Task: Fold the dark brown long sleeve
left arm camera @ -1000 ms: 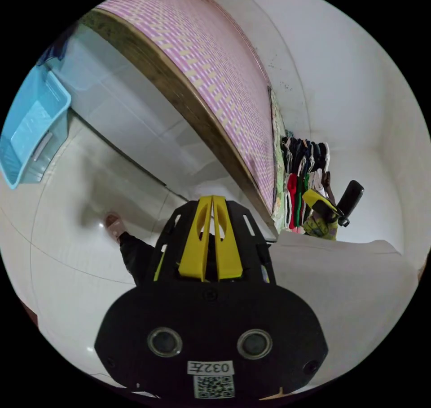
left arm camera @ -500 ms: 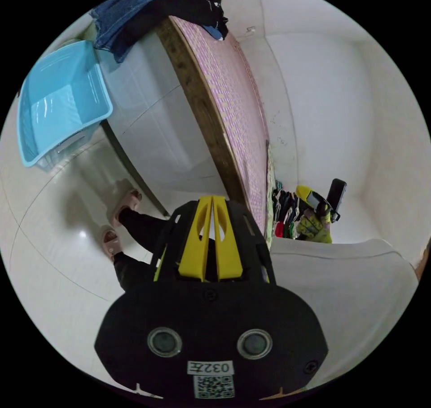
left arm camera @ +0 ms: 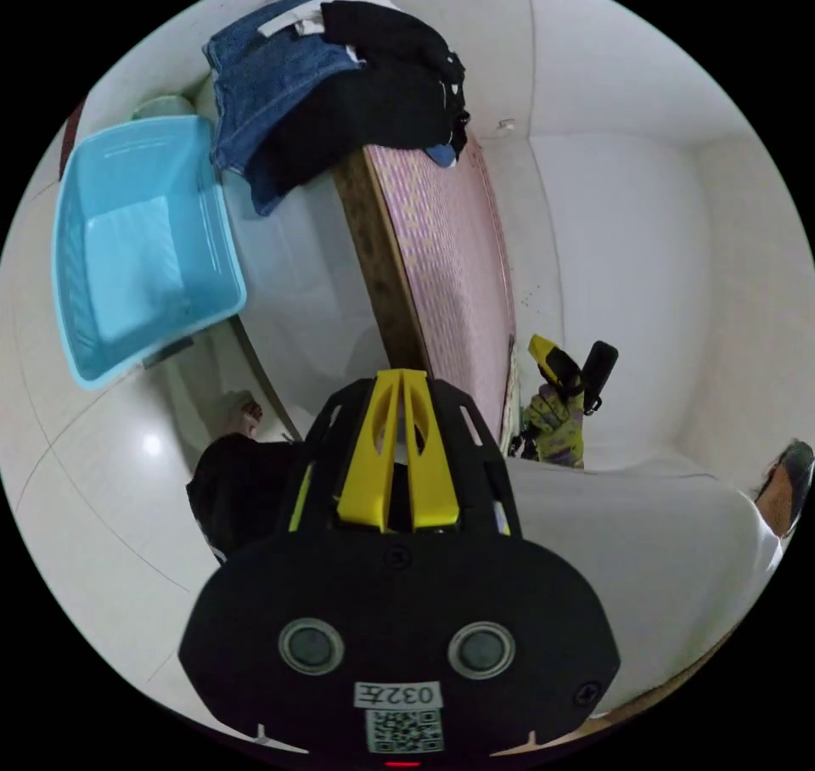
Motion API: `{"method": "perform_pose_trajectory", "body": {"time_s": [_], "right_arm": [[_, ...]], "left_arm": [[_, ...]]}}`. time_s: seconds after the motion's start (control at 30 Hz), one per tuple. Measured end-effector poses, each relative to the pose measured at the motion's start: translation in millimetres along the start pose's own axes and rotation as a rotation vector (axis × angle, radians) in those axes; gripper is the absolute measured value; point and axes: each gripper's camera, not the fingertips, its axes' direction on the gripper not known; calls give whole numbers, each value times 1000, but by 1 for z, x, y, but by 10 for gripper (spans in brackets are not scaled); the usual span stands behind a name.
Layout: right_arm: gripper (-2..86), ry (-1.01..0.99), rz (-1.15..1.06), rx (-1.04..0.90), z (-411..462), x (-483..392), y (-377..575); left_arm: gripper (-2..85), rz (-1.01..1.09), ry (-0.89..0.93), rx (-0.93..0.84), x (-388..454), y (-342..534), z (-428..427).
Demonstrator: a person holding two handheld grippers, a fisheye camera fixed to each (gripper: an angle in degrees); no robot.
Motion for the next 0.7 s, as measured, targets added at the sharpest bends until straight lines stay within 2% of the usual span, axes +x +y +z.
{"method": "perform_pose_trajectory", "body": {"time_s": [0.2, 0.4, 0.57, 0.7], "right_arm": [[-10, -29, 86, 20, -3, 29, -44], [-10, 79, 198, 154, -25, 29, -56], [-10, 182, 388, 277, -40, 22, -42], [-10, 216, 449, 297, -39, 14, -42]], "left_arm": [[-11, 44, -37, 122, -9, -85, -11], [16, 109, -97, 162, -33, -203, -21], [64, 342, -288, 43, -20, -330, 5], [66, 479, -439, -47, -16, -390, 43]]}}
